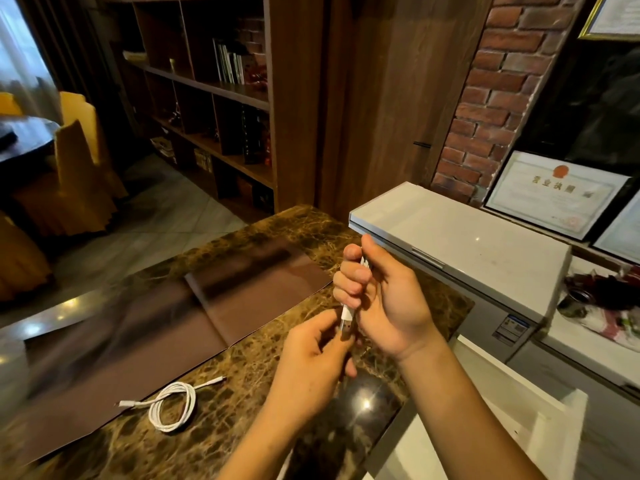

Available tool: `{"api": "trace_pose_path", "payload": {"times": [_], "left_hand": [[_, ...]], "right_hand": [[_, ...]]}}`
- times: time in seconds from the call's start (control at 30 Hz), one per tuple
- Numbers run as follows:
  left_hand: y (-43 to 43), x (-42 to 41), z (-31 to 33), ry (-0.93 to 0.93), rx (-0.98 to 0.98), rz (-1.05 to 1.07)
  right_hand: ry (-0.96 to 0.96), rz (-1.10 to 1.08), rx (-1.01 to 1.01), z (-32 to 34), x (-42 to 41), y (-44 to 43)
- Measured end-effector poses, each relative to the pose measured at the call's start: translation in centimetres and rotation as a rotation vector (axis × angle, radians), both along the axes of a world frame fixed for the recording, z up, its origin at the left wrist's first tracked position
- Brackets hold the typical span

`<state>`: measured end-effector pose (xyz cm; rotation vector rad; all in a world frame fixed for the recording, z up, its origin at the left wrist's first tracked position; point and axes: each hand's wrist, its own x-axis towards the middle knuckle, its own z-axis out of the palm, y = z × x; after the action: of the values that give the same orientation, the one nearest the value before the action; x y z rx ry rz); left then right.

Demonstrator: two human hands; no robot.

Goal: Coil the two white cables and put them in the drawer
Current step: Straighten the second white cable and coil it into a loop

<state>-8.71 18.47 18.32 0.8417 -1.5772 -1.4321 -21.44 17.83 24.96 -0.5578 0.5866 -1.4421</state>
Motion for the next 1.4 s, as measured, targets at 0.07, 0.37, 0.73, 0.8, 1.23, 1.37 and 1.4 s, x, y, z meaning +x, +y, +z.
{"api": "trace_pose_path", "payload": {"times": [0.07, 0.37, 0.73, 0.8, 1.23, 1.37, 1.4], "left_hand": [[0.6, -0.2, 0.4, 0.103, 0.036, 0.073], [1.1, 0.5, 0.5, 0.182, -0.082, 0.241], [-1.1, 1.9, 0.0, 0.092, -0.464, 0.264], [-1.5, 2.0, -0.1, 0.101, -0.508, 0.257], [-3.2, 2.0, -0.3, -0.132, -0.788, 0.310], [-3.5, 1.9, -0.5, -0.113, -0.855, 0.352], [-3.7, 1.8, -0.6, -0.123, -0.875, 0.376]], "right_hand": [[-0.031, -0.077, 0.020, -0.4, 0.3, -0.3], [0.051, -0.249, -0.017, -1.0, 2.3, 0.1], [-0.156, -0.267, 0.084, -0.8, 2.7, 1.1], [-0.209, -0.273, 0.096, -1.0, 2.8, 1.0], [-0.222, -0.261, 0.159, -2.2, 4.0, 0.8], [-0.204, -0.242, 0.155, -2.6, 5.0, 1.0], [-0.215, -0.237, 0.153, -2.6, 5.2, 0.9]]}}
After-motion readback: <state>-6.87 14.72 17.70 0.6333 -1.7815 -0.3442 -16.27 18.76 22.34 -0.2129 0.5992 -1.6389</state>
